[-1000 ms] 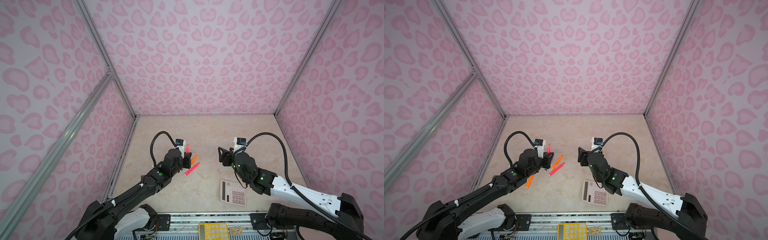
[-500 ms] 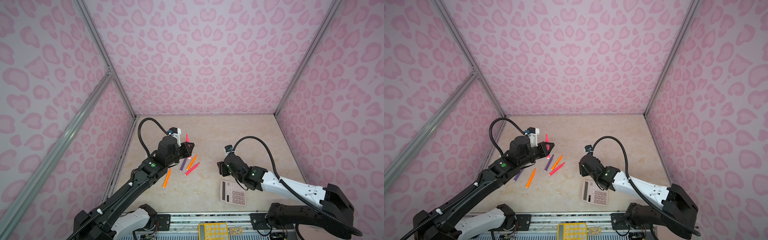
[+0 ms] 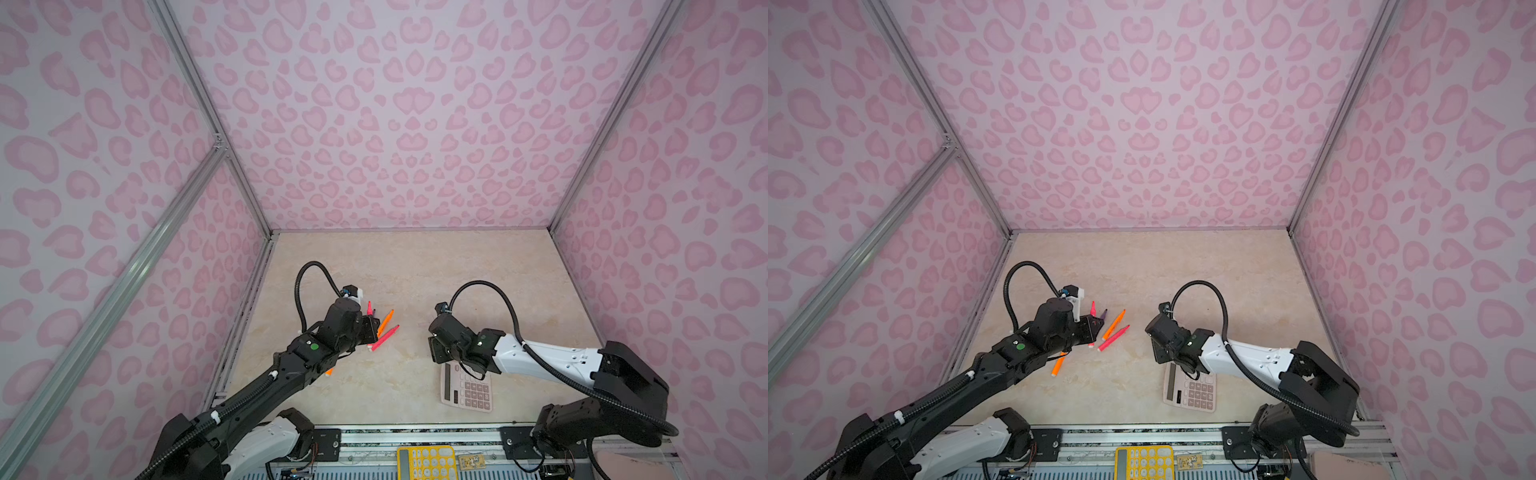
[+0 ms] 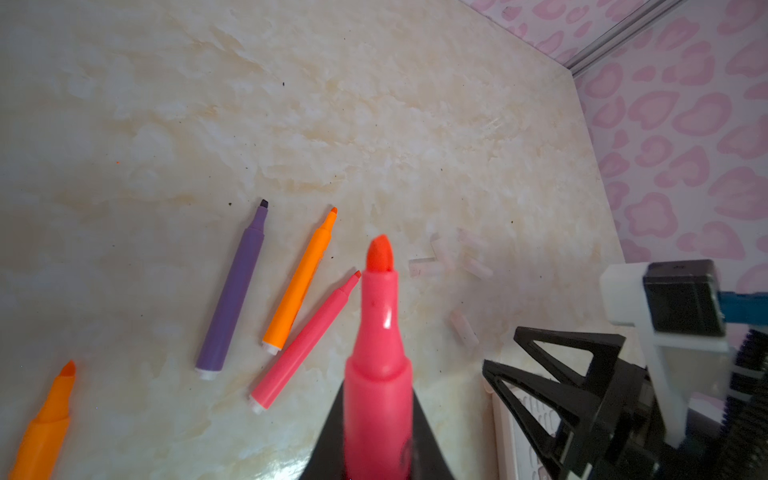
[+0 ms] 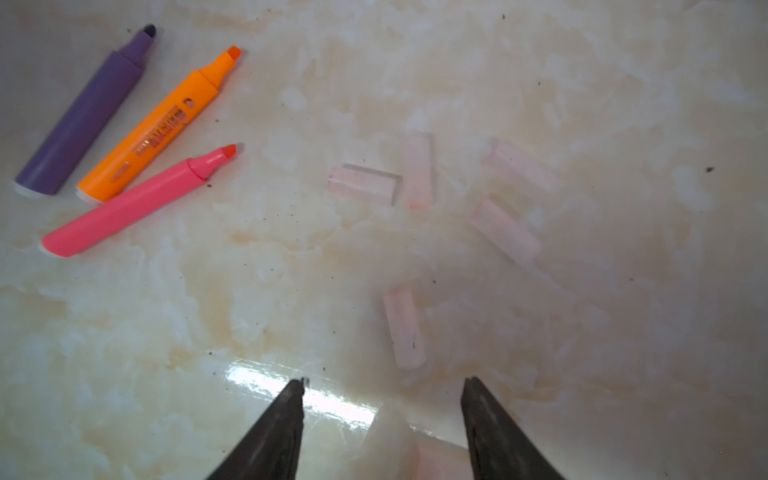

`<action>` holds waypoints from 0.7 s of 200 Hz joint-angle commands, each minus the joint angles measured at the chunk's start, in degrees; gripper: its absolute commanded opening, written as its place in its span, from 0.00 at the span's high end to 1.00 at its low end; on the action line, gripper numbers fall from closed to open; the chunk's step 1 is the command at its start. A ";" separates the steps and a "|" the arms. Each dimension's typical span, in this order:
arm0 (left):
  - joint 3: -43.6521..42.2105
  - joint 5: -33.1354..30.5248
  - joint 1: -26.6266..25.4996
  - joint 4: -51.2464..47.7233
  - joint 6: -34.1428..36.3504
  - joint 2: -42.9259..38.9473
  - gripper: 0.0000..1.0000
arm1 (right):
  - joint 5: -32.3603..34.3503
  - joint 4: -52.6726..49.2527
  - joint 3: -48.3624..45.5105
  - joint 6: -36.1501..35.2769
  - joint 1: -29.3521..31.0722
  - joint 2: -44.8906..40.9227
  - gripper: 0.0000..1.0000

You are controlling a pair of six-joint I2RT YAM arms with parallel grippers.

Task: Insert the pens into the pen caps
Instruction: 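Move the right gripper over the pink caps near the calculator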

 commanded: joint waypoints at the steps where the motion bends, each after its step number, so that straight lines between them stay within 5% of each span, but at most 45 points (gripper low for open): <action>1: -0.36 0.10 -0.22 2.92 -0.99 -0.03 0.97 | 2.38 -3.84 2.21 -0.15 0.03 3.73 0.41; 106: 0.61 -1.52 -0.79 1.89 -0.40 -0.90 0.97 | -0.65 -3.29 9.82 0.03 -0.33 14.91 0.86; 140: 0.80 -1.34 -0.79 1.69 -0.44 -0.15 0.97 | -0.24 -3.05 11.23 0.96 0.66 16.33 0.89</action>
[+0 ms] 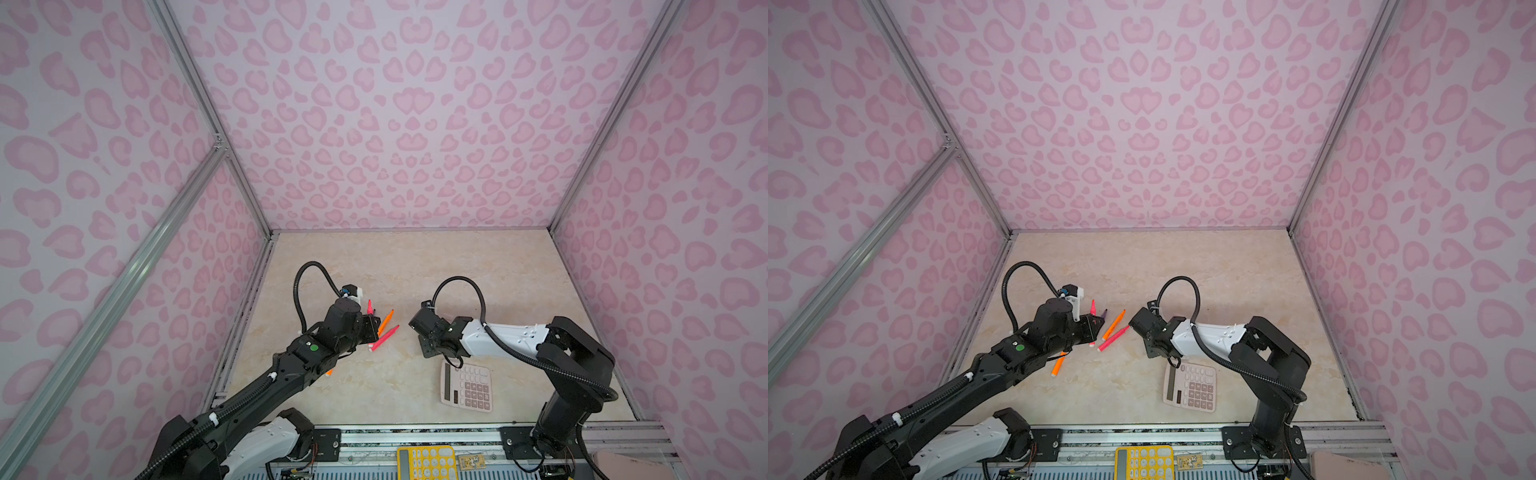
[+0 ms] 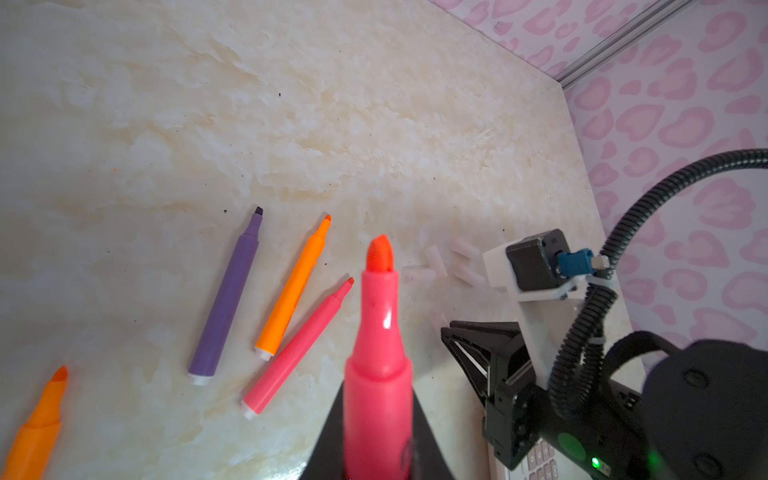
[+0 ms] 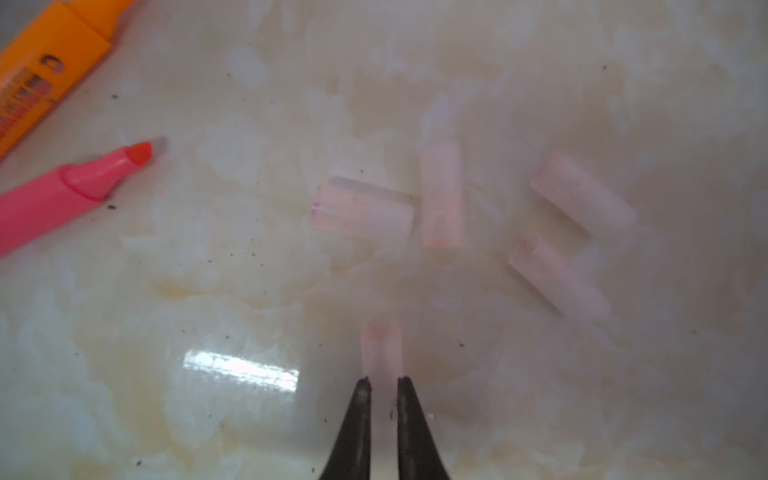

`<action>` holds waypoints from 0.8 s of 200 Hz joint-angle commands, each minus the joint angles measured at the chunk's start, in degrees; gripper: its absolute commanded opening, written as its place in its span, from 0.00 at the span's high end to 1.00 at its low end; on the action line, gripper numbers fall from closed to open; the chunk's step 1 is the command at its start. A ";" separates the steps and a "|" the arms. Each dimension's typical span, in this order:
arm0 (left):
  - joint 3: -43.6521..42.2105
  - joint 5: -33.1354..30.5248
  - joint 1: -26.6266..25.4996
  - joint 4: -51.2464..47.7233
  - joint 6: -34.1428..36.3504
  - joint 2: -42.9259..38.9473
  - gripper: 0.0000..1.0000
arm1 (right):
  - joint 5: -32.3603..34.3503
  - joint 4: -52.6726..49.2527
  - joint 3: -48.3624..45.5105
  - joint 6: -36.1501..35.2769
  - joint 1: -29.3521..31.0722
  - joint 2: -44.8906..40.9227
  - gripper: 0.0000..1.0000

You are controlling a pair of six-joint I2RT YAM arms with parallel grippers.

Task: Insert the pens into the pen caps
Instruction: 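Move the right gripper over the pink caps near the calculator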

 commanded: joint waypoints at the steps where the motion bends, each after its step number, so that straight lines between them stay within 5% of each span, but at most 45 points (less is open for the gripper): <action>1: 0.76 -0.45 0.04 0.86 0.21 0.43 0.97 | -0.97 -0.65 0.51 1.29 0.75 1.41 0.89; 50: 0.78 -0.84 -0.03 0.83 0.43 0.23 0.97 | 2.00 -2.55 2.58 1.98 2.38 2.76 0.87; 119: 0.82 -1.26 -0.10 0.80 0.61 0.14 0.97 | 3.34 -3.72 2.10 2.29 3.51 1.73 0.63; 160: 0.93 -1.22 -0.14 0.70 0.54 0.02 0.97 | 5.61 -4.64 1.04 3.11 4.42 1.02 0.64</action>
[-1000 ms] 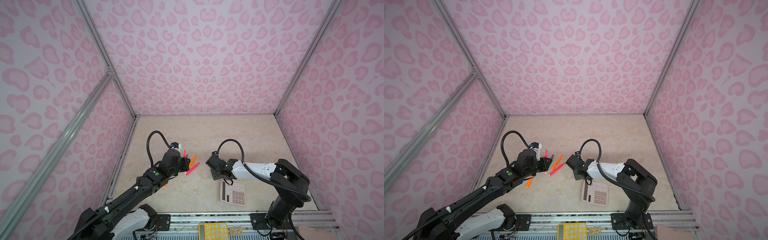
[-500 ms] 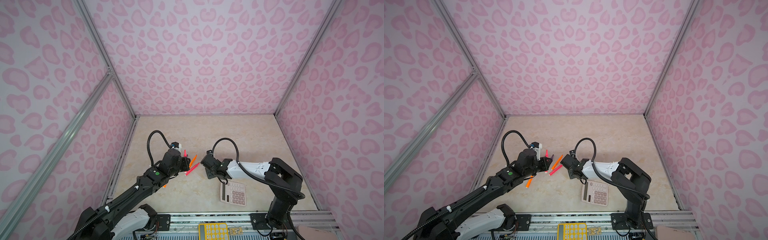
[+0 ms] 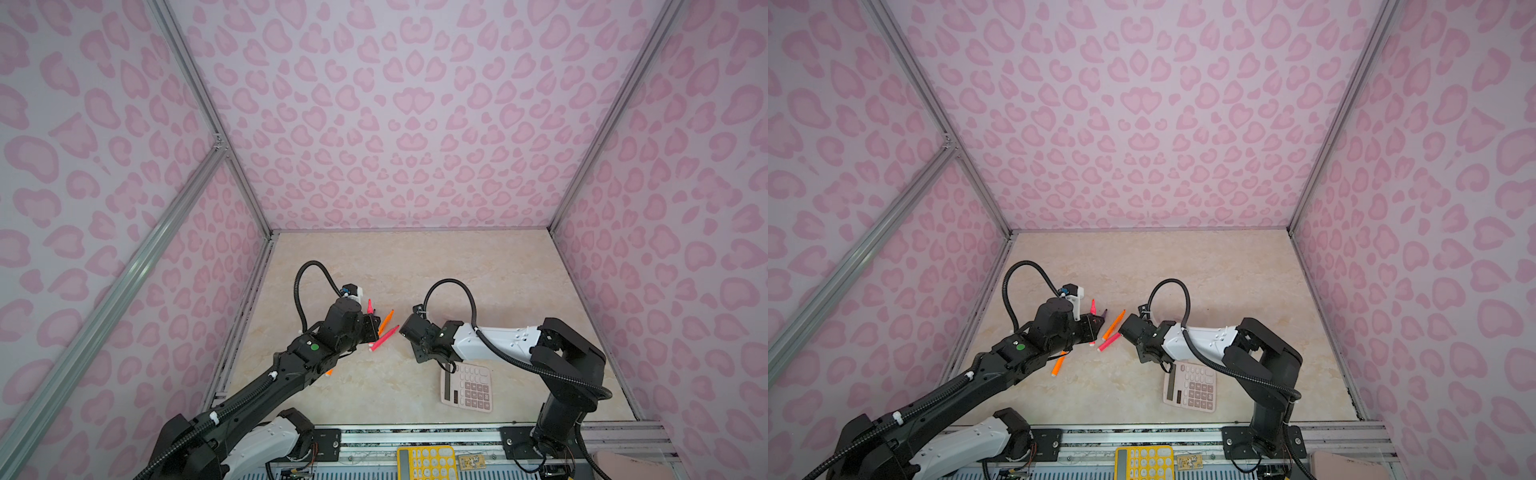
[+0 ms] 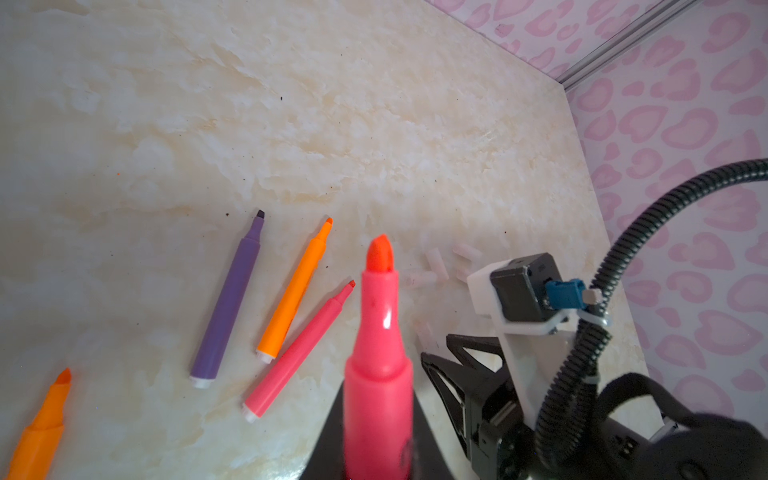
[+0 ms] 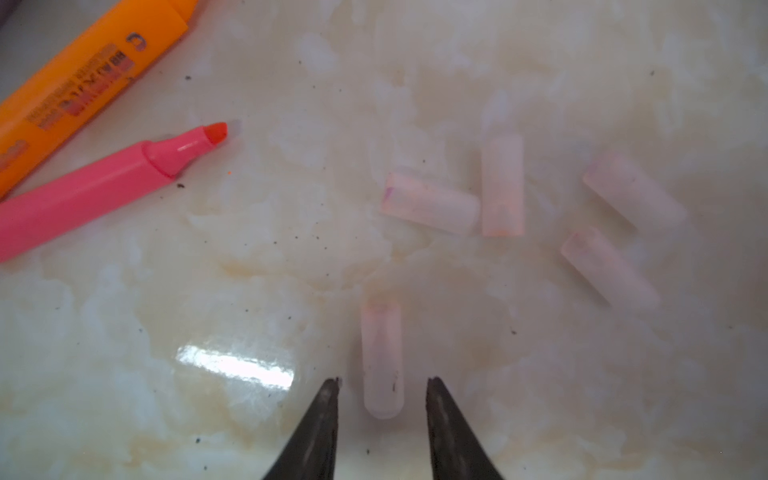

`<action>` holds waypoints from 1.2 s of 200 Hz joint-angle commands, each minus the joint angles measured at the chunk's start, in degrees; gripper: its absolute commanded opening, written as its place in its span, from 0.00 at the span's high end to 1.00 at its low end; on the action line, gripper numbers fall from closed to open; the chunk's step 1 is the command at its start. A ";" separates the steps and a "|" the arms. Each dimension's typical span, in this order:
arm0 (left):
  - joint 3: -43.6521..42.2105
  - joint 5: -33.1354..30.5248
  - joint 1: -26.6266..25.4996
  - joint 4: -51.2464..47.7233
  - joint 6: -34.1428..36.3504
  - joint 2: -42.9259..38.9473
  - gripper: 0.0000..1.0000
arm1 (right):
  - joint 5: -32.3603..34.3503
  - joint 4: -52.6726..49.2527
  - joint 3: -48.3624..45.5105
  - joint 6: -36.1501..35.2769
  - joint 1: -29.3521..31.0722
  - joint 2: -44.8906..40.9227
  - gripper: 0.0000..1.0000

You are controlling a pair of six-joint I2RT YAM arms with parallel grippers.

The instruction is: Insert the pens into the pen caps

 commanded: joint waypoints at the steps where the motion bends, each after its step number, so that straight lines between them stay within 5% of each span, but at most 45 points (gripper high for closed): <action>1: 0.67 -0.59 -0.03 0.74 0.38 -0.20 0.97 | 2.59 -1.91 -0.69 0.92 0.13 0.02 0.64; 240: 0.78 -0.68 -0.20 0.51 0.39 -0.22 0.97 | 8.14 -0.62 -3.10 1.87 -7.93 2.77 0.64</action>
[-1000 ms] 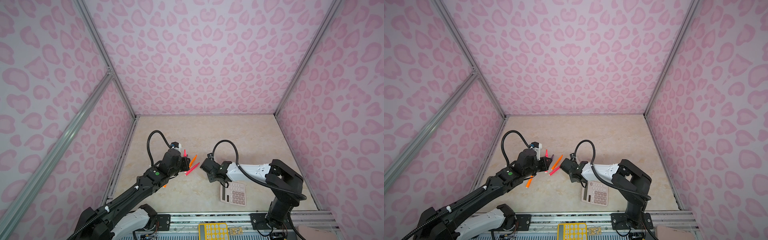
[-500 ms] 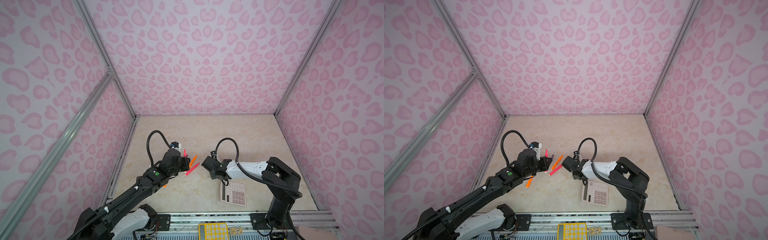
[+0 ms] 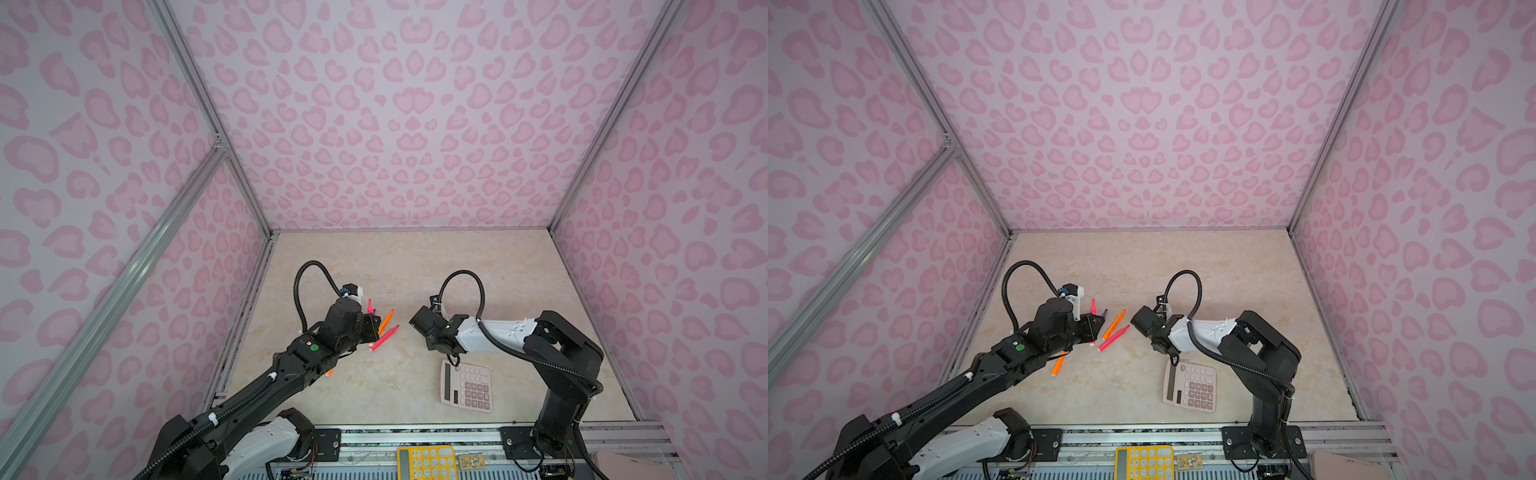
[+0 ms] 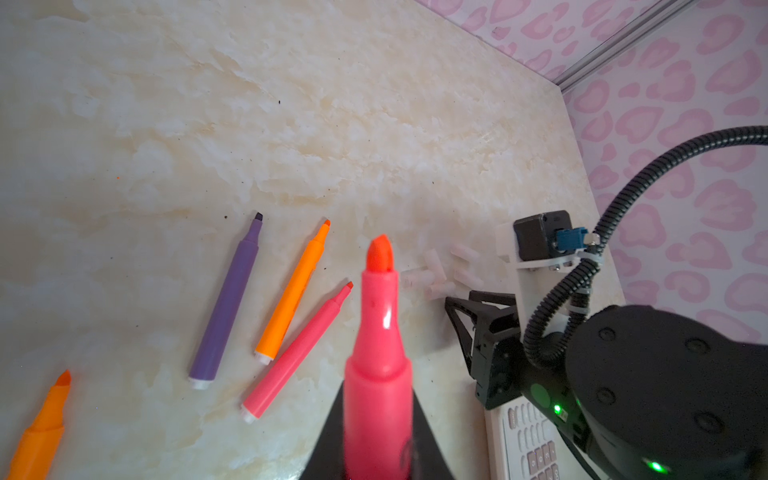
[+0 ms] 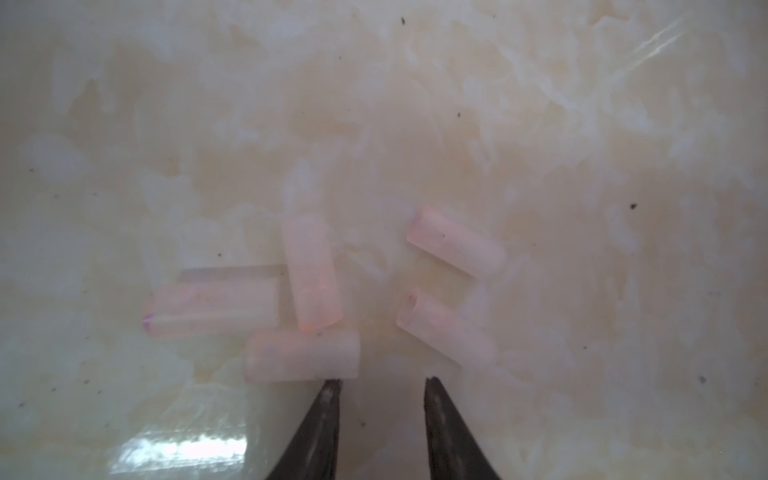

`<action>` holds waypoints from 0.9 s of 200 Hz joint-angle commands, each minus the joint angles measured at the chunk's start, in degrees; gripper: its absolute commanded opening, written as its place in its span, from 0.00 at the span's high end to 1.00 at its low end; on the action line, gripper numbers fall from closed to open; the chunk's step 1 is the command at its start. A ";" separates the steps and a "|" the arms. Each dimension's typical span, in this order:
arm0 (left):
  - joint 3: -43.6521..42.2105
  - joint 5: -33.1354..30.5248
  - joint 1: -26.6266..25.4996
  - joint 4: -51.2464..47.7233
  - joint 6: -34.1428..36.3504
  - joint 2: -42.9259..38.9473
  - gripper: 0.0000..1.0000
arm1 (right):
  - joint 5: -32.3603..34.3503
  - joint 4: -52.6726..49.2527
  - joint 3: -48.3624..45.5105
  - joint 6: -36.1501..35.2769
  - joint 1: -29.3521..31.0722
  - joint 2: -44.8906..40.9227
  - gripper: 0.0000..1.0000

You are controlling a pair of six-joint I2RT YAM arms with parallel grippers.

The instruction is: Insert the pens into the pen caps

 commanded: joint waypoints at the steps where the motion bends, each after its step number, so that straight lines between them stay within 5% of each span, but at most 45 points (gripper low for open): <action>1: 0.65 -0.32 0.04 0.59 0.34 0.08 0.97 | -0.86 -2.78 -1.06 -0.13 -0.72 0.53 0.64; 108: 0.79 -0.55 0.04 0.50 0.42 0.35 0.97 | -2.94 -1.21 5.36 -2.23 -1.54 5.35 0.66; 180: 0.80 -0.71 0.04 0.48 0.50 0.36 0.97 | 0.24 -2.95 4.00 -1.48 -0.82 -1.51 0.64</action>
